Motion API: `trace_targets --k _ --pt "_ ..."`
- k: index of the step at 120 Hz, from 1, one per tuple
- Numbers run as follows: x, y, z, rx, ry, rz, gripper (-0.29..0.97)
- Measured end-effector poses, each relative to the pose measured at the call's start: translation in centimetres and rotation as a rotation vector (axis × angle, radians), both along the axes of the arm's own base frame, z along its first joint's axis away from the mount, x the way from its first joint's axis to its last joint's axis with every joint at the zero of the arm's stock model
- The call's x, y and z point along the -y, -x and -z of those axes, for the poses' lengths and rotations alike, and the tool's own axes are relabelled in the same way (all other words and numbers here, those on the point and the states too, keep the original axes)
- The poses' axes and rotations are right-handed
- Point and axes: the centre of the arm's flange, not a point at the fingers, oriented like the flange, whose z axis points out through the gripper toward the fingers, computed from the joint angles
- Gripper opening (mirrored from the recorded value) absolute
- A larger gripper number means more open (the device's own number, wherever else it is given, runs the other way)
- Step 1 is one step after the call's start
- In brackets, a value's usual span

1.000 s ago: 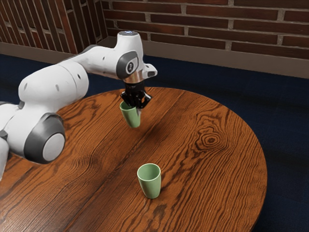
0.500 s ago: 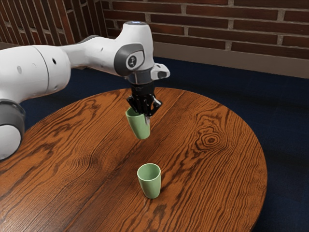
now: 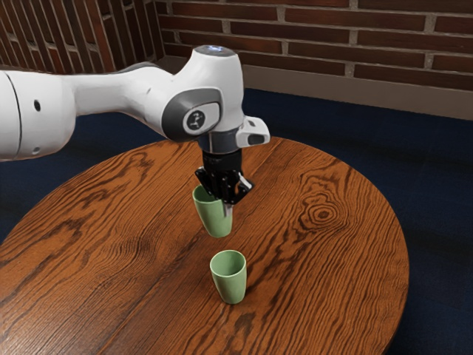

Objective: Place the left cup onto the right cup

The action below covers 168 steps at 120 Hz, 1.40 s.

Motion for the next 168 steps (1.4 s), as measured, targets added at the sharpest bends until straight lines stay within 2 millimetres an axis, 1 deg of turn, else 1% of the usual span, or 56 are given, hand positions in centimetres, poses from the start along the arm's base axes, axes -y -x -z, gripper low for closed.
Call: trace_targets --k 10,27,57,76,101,121,145,168 --pt "0.6 1.3 0.0 0.02 0.002 0.005 -0.1" --pt "1.9 2.5 0.0 0.049 -0.002 0.012 -0.1" --pt "2.1 3.5 0.3 0.06 -0.003 -0.021 -0.1" --pt "2.5 4.0 1.0 0.053 -0.008 -0.035 -0.1" --pt "3.8 4.7 1.7 0.043 -0.007 -0.039 -0.1" --pt "4.7 5.3 1.8 0.04 -0.004 -0.042 -0.1" --pt "4.7 5.4 2.3 0.031 -0.008 -0.061 -0.1" --pt "3.9 5.5 3.1 0.016 -0.017 -0.086 -0.1"
